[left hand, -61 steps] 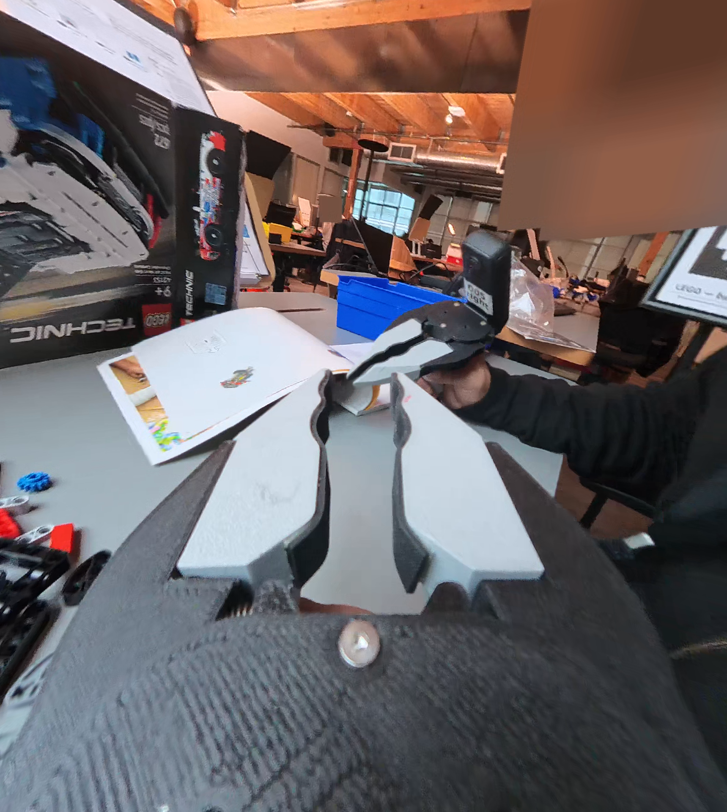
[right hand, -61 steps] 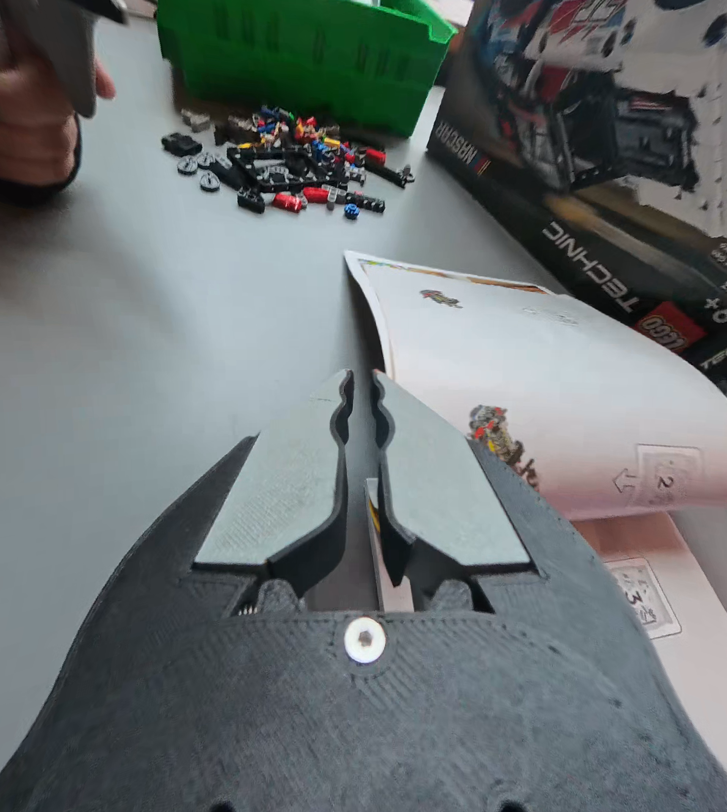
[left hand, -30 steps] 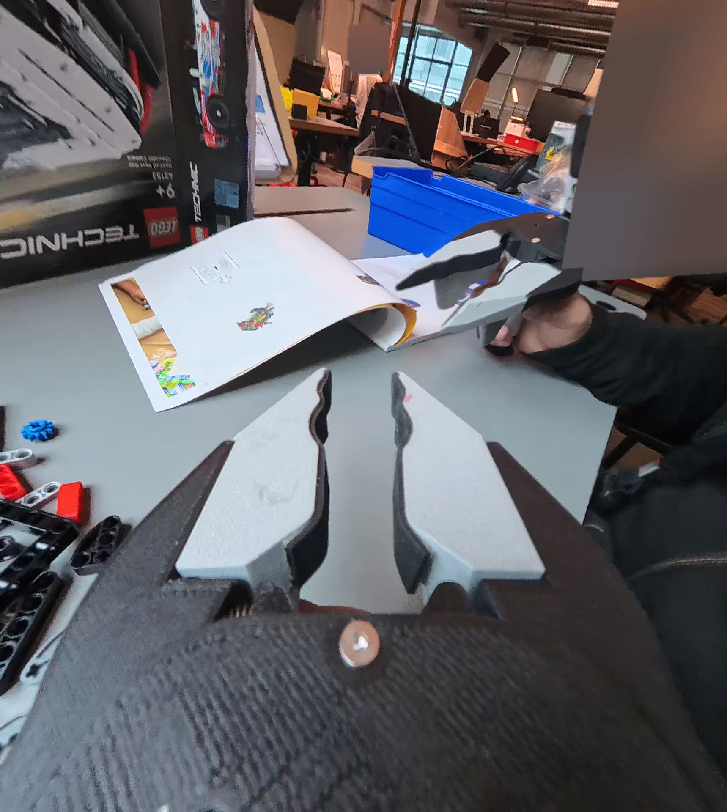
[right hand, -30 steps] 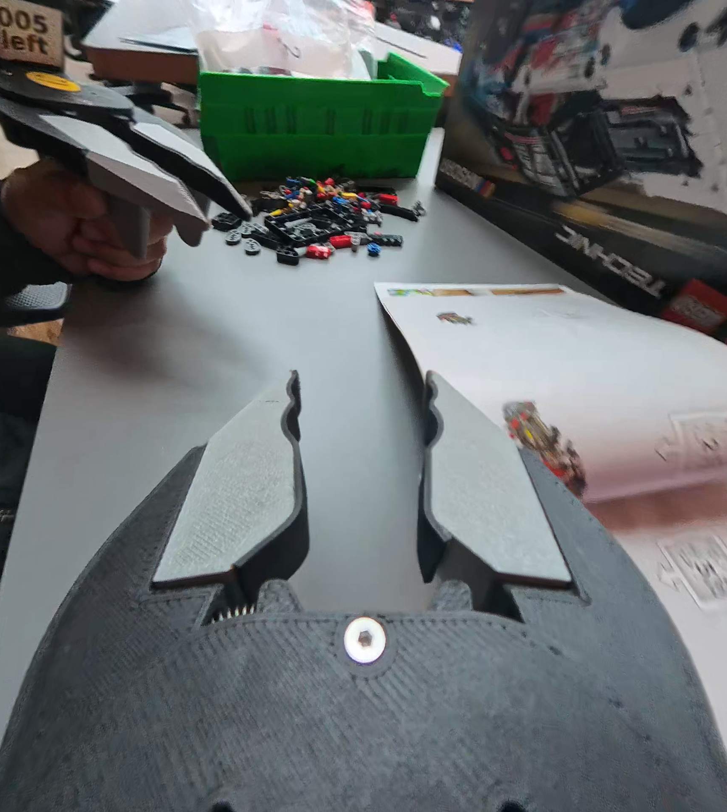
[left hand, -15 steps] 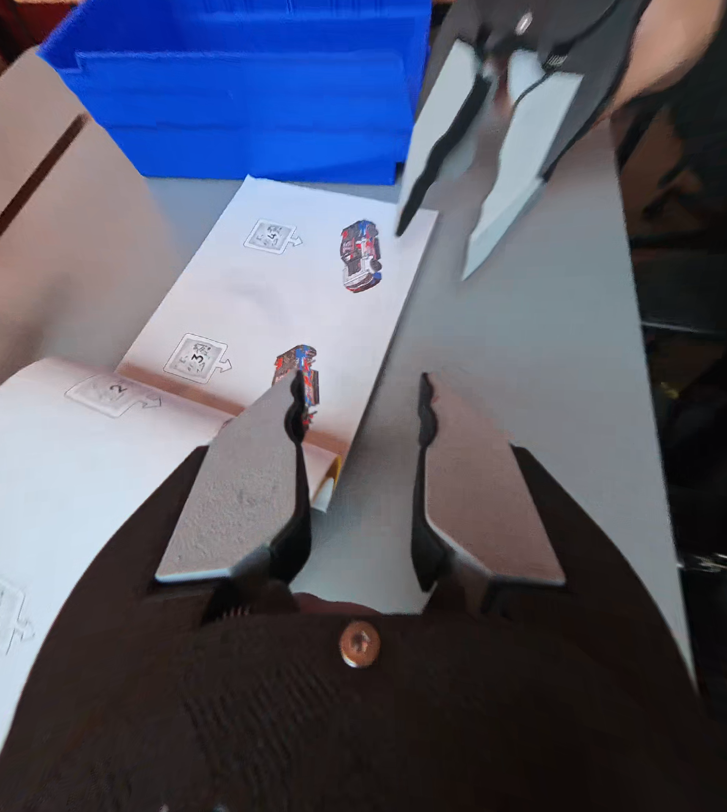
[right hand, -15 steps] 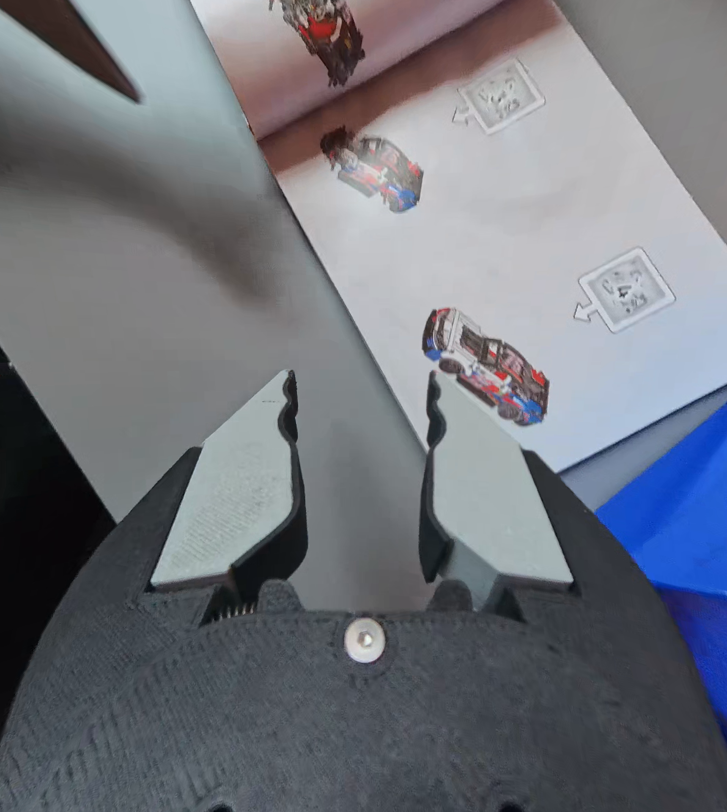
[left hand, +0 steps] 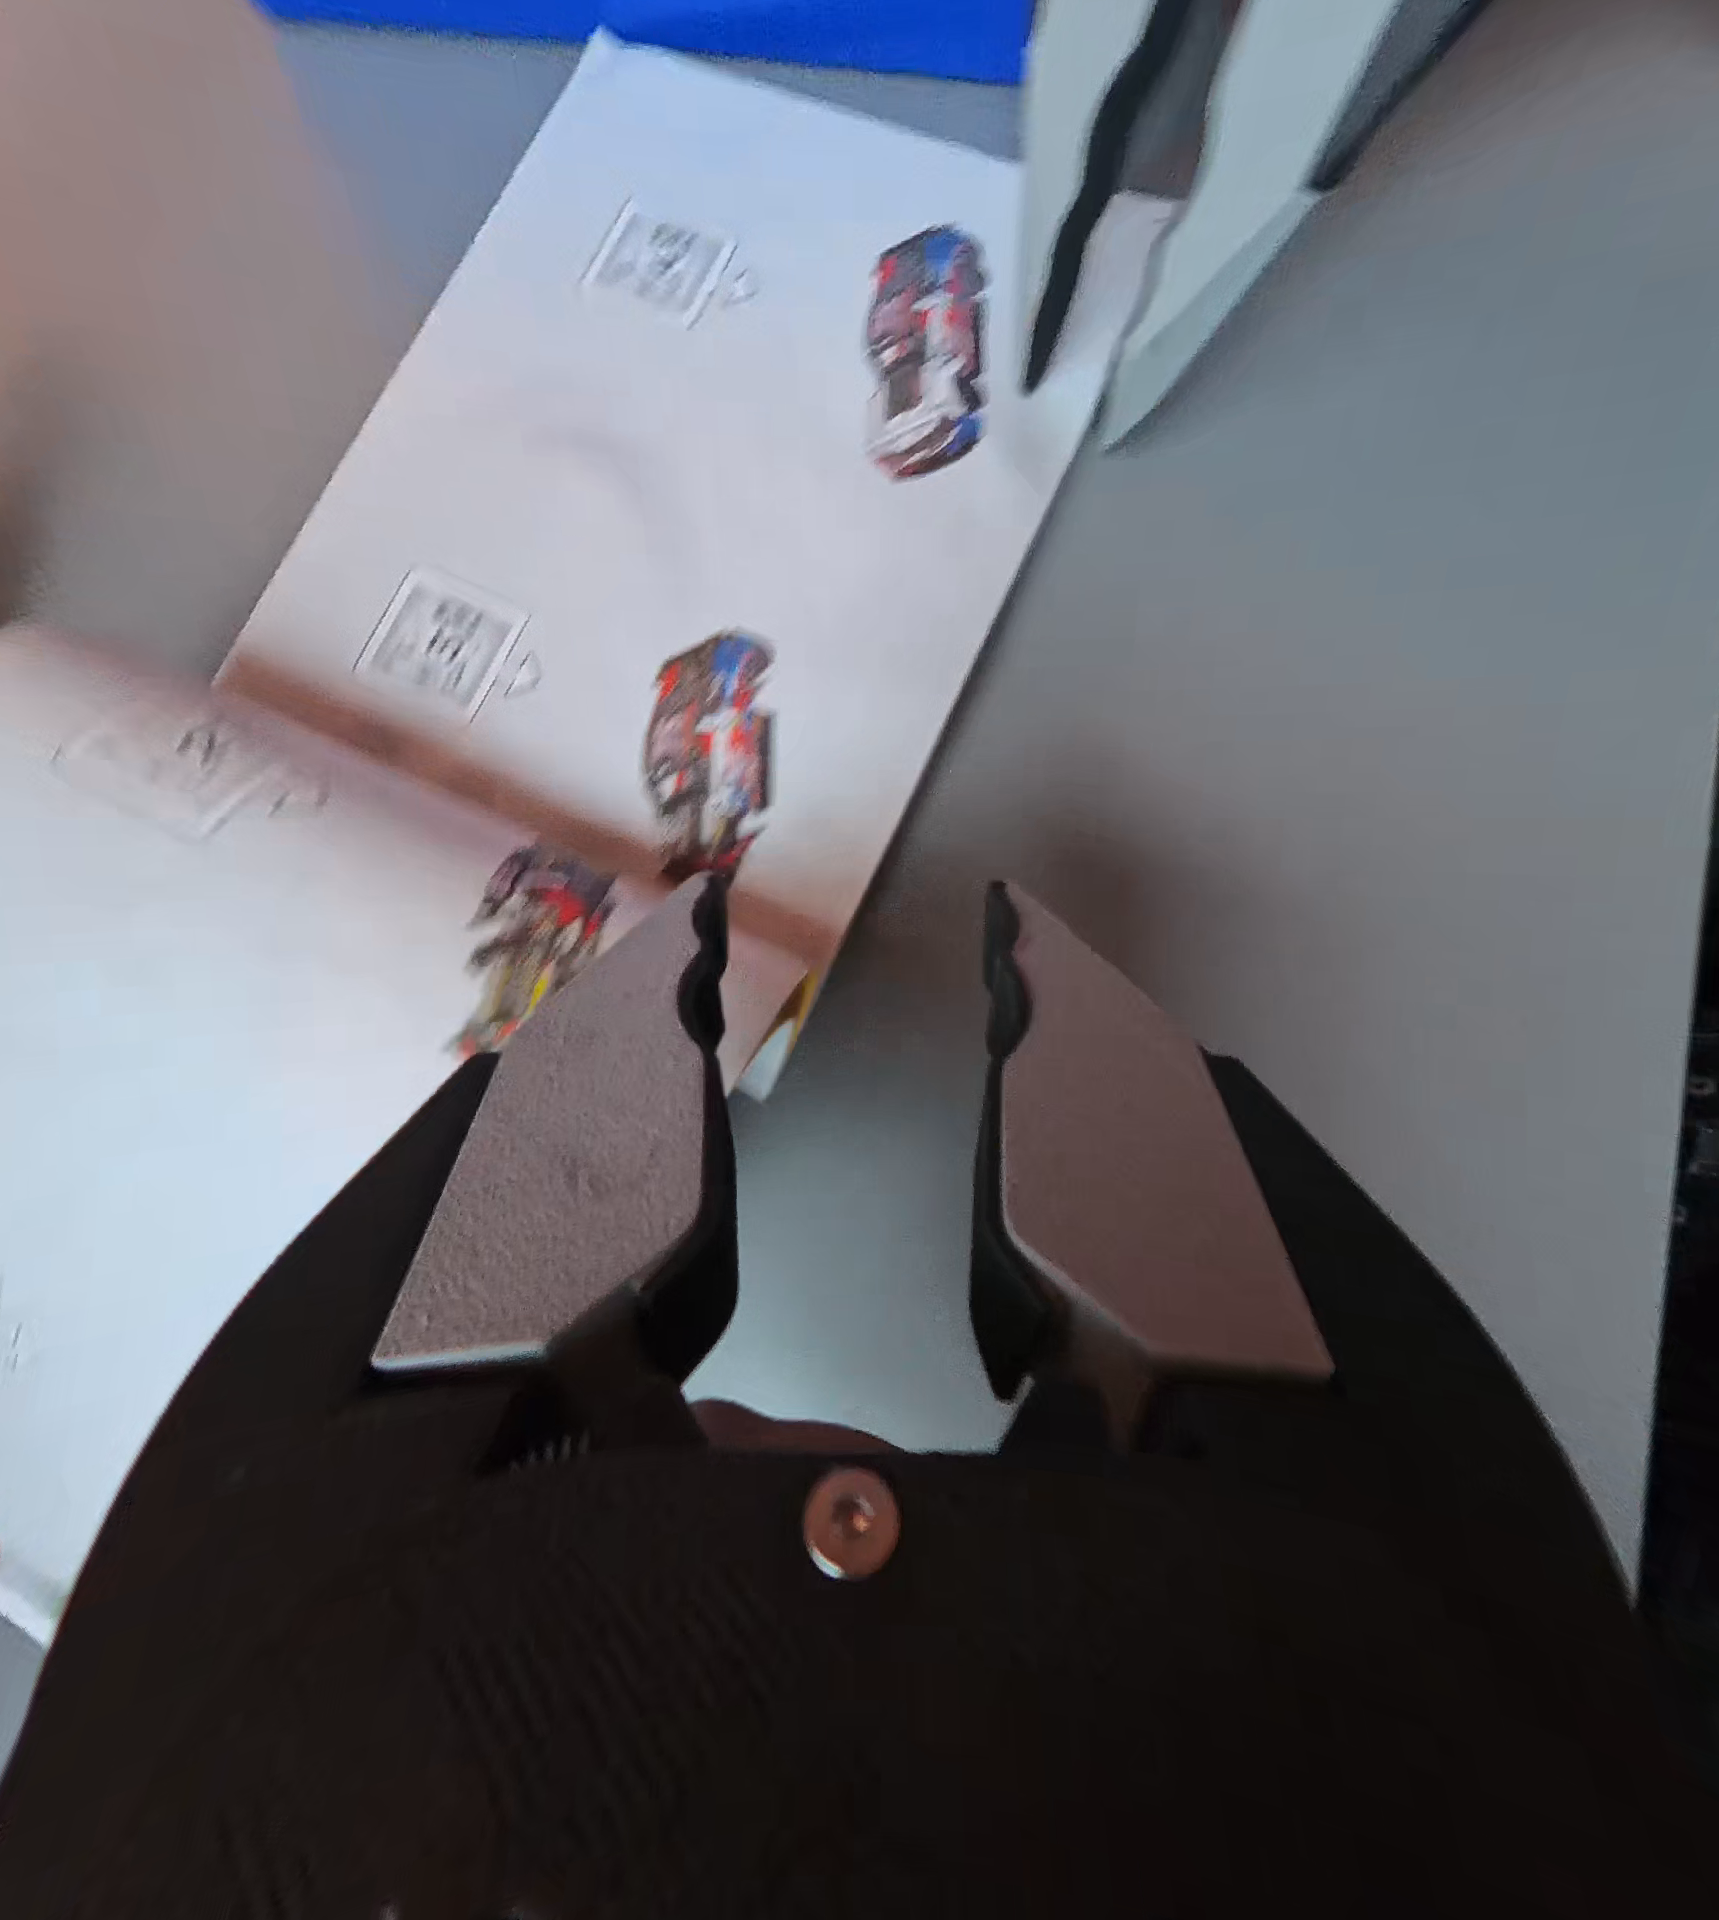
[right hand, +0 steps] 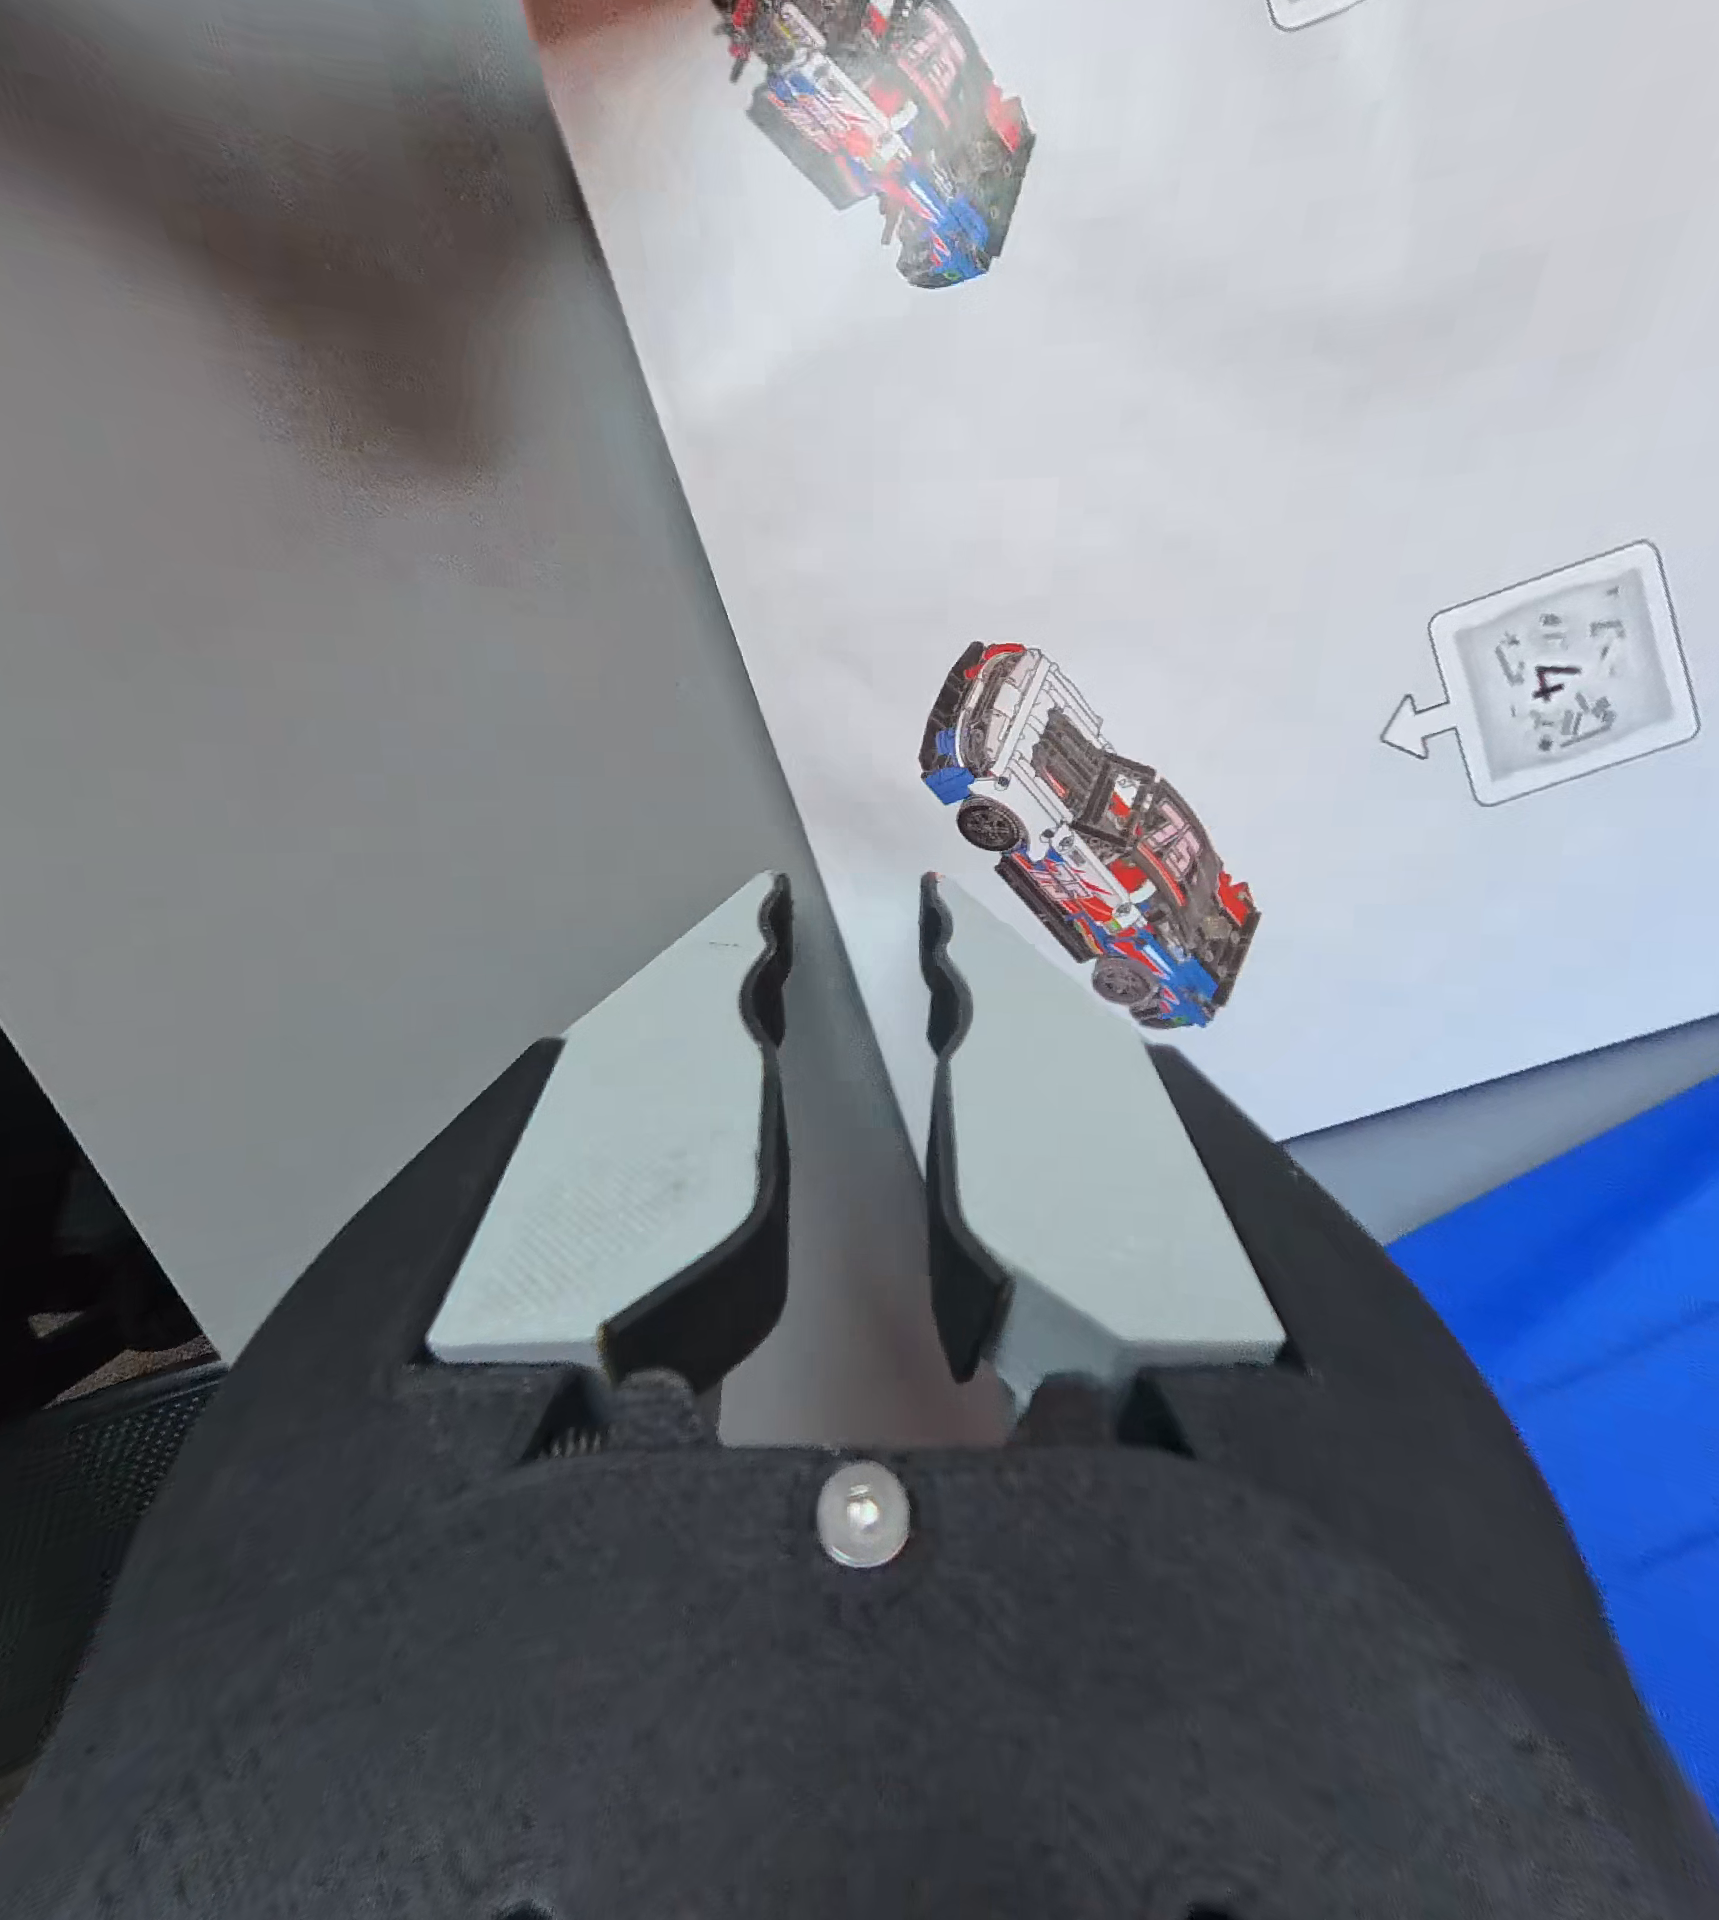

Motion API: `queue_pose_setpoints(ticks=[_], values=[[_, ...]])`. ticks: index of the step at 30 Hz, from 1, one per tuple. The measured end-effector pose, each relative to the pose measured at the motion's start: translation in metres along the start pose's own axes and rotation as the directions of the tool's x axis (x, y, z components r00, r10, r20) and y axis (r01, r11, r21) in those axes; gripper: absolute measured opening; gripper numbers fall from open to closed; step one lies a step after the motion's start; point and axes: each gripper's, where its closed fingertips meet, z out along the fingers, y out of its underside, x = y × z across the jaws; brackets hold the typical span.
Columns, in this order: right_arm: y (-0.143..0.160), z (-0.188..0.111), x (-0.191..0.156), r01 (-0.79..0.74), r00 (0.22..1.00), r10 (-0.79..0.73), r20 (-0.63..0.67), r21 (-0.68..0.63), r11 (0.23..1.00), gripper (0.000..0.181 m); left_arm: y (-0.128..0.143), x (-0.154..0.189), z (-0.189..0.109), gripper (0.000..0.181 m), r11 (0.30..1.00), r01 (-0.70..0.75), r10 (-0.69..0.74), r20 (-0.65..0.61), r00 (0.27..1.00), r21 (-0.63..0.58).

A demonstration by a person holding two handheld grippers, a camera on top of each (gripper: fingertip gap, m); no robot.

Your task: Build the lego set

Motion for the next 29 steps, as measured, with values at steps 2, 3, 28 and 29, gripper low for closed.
queue_pose_setpoints(ticks=[2,3,28,29], values=[[-0.002,0.001,0.002,0.01,1.0,-0.01,0.0,0.003,1.0,0.014,-0.016,0.015,0.013,0.049,0.997,-0.077,0.077,-0.022,0.997,-0.014],[-0.003,0.002,0.003,0.017,1.0,-0.017,-0.007,-0.001,1.0,0.016,-0.023,0.021,0.021,0.049,0.995,-0.099,0.098,-0.042,0.994,-0.022],[0.007,-0.007,-0.001,-0.185,0.982,0.189,-0.028,0.088,0.979,0.028,-0.032,-0.099,0.04,0.019,0.991,-0.025,0.058,0.266,0.962,-0.128],[0.007,-0.007,0.003,-0.202,0.977,0.208,-0.053,0.101,0.974,0.028,-0.037,-0.097,0.053,0.013,0.985,-0.04,0.08,0.237,0.968,-0.166]])
